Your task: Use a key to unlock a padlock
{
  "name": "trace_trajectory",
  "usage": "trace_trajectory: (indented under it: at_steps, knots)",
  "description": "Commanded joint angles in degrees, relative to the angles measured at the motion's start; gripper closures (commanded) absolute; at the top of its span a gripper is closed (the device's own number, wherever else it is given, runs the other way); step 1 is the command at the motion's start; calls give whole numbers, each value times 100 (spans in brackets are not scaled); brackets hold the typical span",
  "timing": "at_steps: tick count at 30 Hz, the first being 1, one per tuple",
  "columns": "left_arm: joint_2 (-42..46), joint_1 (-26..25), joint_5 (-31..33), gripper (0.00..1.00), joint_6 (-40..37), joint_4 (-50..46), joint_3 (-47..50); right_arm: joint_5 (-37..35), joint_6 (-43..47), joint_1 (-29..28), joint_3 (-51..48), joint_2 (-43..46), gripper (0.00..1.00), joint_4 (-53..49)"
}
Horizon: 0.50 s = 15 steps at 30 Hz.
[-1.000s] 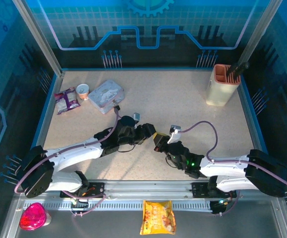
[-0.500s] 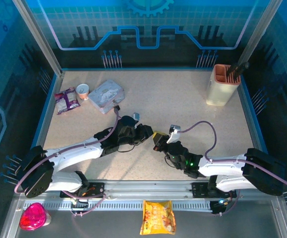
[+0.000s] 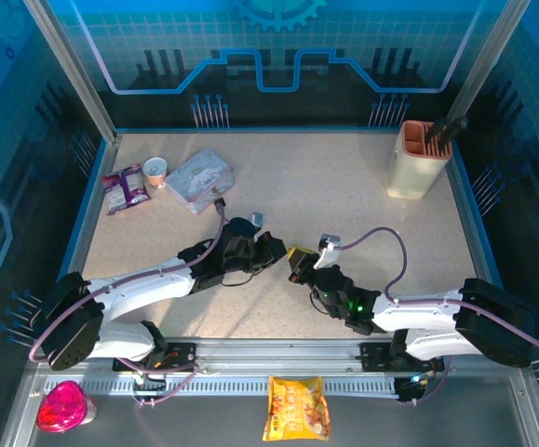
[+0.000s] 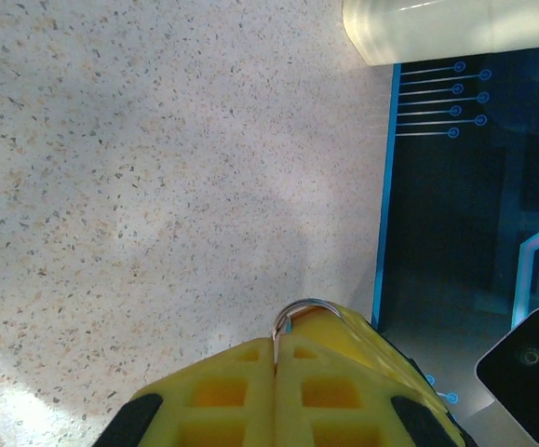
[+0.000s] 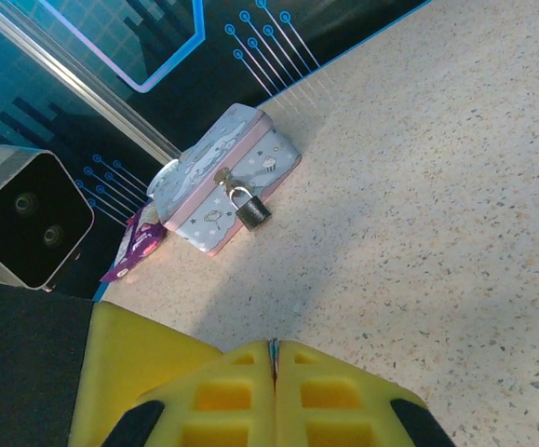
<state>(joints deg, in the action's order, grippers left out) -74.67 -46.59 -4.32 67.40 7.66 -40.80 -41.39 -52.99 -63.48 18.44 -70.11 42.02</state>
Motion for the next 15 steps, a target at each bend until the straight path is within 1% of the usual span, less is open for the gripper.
trace_trajectory:
  at_steps: [1,3,4,7,9,10,12,14,15]
  knots:
    - [-33,214,242,99,-446,-189,-196,-30,192,-54,59,237,89,262]
    - [59,353,400,100,-961,-365,-248,290,98,183,29,515,79,-57]
    - [104,434,496,100,-1332,-484,-290,580,-21,367,60,718,74,-419]
    - [282,531,966,100,-2563,-490,-263,1528,-247,1009,418,1253,66,-1891]
    - [364,541,1230,100,-3329,-375,-217,2110,-55,1323,575,1456,61,-2343]
    - [393,550,1234,100,-3714,-240,-195,2379,164,1414,599,1542,57,-2353]
    - [389,579,1269,100,-4159,-311,-312,2645,687,1444,607,1673,51,-2272]
    - [313,700,1169,100,-4149,-803,-645,2764,1388,1412,585,1741,47,-2181]
    - [236,804,1003,100,-4056,-1091,-858,2819,1846,1384,521,1746,44,-2019]
